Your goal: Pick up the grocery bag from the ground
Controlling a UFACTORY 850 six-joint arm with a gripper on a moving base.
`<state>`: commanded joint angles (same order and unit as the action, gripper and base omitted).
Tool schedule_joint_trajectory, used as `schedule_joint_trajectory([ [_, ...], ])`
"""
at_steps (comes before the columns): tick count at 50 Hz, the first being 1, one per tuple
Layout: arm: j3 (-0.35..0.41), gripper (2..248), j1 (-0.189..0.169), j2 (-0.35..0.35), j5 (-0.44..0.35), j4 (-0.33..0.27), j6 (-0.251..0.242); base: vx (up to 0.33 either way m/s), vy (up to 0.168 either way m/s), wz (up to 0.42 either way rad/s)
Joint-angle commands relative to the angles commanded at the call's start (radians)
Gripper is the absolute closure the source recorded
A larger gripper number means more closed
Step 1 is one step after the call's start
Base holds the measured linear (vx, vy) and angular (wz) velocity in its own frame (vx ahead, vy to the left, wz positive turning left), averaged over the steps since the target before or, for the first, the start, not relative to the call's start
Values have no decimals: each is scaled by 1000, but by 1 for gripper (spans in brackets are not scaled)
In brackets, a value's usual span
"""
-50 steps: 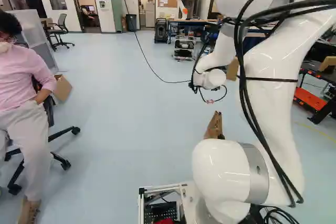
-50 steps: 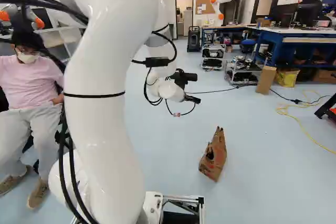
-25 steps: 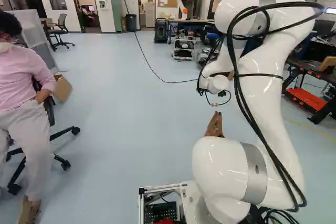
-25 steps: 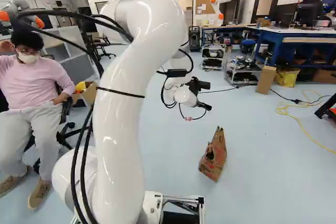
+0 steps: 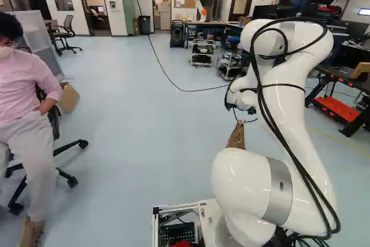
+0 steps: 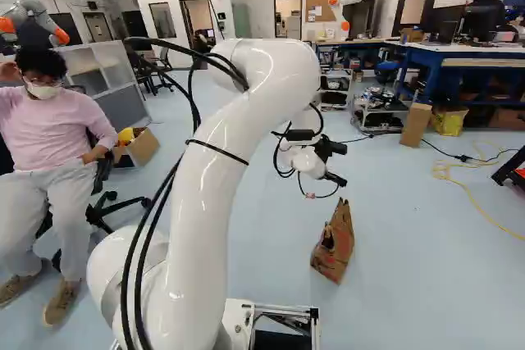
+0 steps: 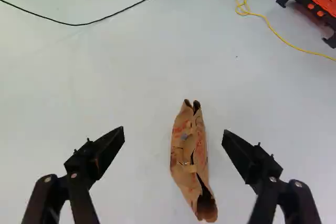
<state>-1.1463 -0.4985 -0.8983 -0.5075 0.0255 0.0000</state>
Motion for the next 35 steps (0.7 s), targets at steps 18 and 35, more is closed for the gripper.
schedule_joint_trajectory([
  [18,-237,3,-29,-204,95,0,0,0,0,0],
  [35,-486,3,-52,-402,238,0,0,0,0,0],
])
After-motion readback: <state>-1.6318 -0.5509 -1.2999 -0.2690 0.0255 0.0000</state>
